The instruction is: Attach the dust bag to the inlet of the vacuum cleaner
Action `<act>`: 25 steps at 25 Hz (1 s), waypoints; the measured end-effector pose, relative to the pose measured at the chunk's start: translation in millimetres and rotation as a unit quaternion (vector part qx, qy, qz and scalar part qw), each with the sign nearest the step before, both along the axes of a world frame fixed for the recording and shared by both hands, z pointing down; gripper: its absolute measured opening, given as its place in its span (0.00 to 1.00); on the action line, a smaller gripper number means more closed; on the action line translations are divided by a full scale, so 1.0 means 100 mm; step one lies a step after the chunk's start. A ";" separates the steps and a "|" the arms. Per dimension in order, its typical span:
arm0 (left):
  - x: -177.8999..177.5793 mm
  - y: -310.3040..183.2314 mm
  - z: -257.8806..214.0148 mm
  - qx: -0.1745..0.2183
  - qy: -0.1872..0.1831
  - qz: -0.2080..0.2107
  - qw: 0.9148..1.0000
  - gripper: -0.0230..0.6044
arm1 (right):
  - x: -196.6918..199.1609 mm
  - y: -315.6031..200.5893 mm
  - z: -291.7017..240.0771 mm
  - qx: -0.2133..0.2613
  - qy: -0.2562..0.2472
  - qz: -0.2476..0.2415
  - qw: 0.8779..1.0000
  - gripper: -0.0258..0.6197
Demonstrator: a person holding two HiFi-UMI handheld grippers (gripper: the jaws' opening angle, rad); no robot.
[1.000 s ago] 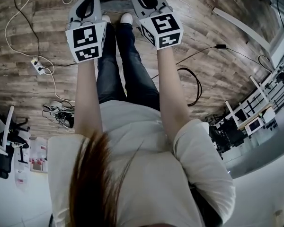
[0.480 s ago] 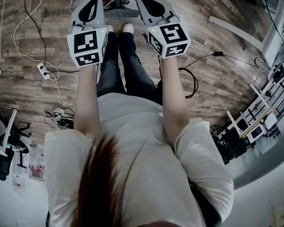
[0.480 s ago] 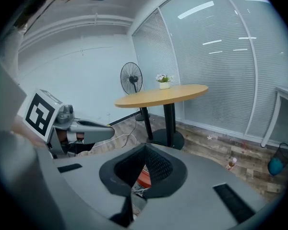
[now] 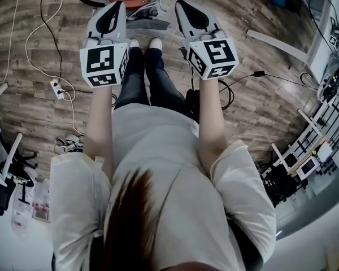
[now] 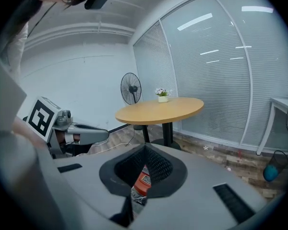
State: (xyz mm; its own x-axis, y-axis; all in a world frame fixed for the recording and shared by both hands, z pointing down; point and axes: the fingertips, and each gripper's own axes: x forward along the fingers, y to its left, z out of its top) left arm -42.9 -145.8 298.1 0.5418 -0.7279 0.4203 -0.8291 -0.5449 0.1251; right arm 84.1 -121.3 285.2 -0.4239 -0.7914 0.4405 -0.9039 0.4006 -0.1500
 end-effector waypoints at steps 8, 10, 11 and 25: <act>-0.10 0.11 -0.51 0.018 0.019 -0.003 1.000 0.06 | -0.05 0.18 -0.51 0.026 0.020 0.002 0.999 0.04; -0.13 0.14 -0.63 0.026 0.020 -0.002 0.999 0.06 | -0.08 0.23 -0.62 0.034 0.024 0.001 0.999 0.04; -0.14 0.16 -0.69 0.029 0.022 -0.002 0.999 0.06 | -0.09 0.25 -0.66 0.037 0.025 0.001 0.999 0.04; -0.18 0.41 -1.33 0.072 0.036 0.016 0.997 0.06 | -0.11 0.60 -1.27 0.080 0.020 0.020 0.996 0.04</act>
